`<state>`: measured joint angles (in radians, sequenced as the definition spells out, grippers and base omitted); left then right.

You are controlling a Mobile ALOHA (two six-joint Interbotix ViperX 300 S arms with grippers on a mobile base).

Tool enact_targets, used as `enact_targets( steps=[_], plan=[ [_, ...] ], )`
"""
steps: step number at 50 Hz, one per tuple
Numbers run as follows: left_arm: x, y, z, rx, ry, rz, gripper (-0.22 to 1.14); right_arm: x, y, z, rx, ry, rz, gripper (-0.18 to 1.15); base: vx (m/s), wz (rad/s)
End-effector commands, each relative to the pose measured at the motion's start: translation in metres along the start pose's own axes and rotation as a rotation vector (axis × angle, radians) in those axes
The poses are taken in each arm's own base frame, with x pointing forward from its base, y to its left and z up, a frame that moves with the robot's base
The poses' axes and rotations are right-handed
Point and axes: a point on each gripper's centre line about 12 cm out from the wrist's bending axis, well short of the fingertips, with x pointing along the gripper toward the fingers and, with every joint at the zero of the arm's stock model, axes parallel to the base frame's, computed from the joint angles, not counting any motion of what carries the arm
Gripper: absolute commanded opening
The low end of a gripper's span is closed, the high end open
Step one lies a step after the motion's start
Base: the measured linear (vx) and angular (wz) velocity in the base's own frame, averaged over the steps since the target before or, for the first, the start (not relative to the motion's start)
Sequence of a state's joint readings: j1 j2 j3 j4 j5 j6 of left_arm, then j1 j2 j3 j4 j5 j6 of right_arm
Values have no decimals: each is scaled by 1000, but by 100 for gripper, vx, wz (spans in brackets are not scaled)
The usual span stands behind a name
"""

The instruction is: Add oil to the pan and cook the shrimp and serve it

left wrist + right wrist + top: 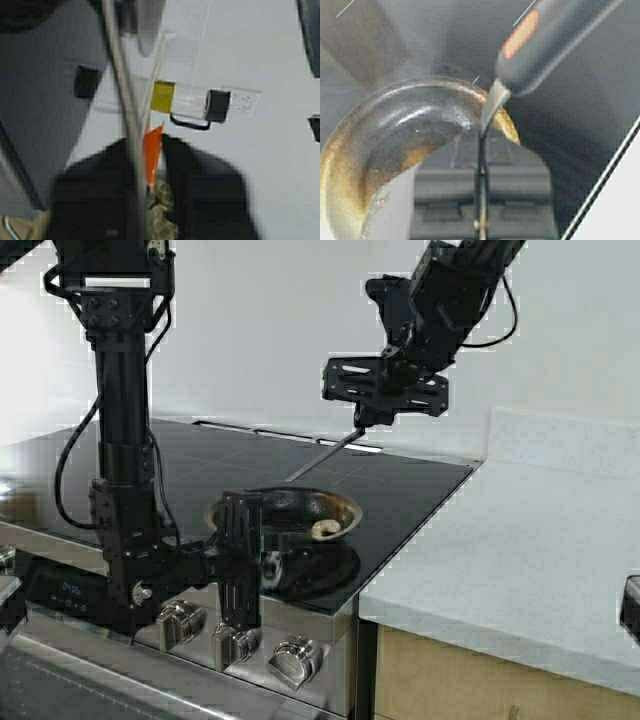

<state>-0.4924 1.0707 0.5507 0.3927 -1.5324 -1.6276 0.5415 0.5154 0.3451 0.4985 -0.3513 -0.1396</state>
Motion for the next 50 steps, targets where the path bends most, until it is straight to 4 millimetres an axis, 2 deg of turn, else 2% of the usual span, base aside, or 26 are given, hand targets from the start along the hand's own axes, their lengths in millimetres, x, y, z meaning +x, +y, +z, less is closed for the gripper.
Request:
enact_targets(
  steps=[1,17,29,41,50],
  plan=[
    [3,-13,4,31,-23,-19,106,-12,7,30,11,-87,16,9,0,0],
    [-12,-9,0,73,-34,30,103,-10,-4,34,27,-94,-6,9,0,0],
    [-46,-15,11,188,-99,103,103,-5,-13,34,34,-78,-21,9,0,0],
    [-83,-43,25,324,-181,152,103,-3,-15,33,64,-72,-28,9,0,0],
    [-88,-78,18,388,-156,110,101,-5,-12,36,77,-34,-15,9,0,0]
  ],
)
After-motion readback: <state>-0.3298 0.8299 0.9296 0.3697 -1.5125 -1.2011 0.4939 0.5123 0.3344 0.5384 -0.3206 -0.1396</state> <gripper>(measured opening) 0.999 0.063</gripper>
